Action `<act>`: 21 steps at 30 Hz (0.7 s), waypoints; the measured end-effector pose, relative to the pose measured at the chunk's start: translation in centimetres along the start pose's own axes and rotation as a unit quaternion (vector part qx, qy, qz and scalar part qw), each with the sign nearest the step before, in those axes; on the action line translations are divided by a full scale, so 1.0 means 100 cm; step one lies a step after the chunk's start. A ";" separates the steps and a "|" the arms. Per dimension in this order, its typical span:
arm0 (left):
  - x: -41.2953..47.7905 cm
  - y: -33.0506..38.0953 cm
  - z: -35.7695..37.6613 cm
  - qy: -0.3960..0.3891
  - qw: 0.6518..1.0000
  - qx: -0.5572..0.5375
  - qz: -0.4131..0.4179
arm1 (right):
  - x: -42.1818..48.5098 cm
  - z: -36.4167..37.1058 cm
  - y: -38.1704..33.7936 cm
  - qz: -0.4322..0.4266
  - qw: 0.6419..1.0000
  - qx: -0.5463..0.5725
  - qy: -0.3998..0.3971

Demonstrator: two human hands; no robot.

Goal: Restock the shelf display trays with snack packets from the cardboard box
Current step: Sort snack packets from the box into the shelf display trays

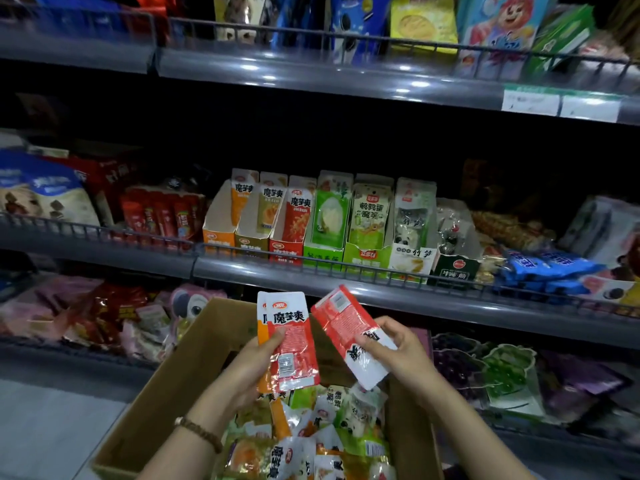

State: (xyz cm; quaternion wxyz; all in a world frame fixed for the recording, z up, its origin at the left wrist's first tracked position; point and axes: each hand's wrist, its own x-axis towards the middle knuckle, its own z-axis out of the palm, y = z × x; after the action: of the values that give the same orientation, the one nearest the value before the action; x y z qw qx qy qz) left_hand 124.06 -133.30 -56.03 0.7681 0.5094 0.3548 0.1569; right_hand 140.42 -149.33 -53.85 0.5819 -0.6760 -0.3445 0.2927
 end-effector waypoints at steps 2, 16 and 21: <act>-0.001 0.005 -0.007 -0.016 1.000 0.012 -0.006 | 0.001 -0.013 -0.014 0.014 0.997 -0.023 -0.076; -0.019 0.002 0.024 -0.146 0.986 0.080 -0.002 | 0.028 0.022 -0.021 -0.030 0.995 -0.072 0.068; -0.012 0.001 0.034 -0.058 0.997 0.037 0.040 | 0.014 0.041 -0.011 0.075 0.994 0.035 0.065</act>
State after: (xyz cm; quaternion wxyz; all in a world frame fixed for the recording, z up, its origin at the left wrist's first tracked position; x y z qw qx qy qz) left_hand 125.58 -136.23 -54.66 0.7612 0.5596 0.2944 0.1442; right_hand 137.86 -145.74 -53.36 0.6025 -0.6973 -0.2434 0.3026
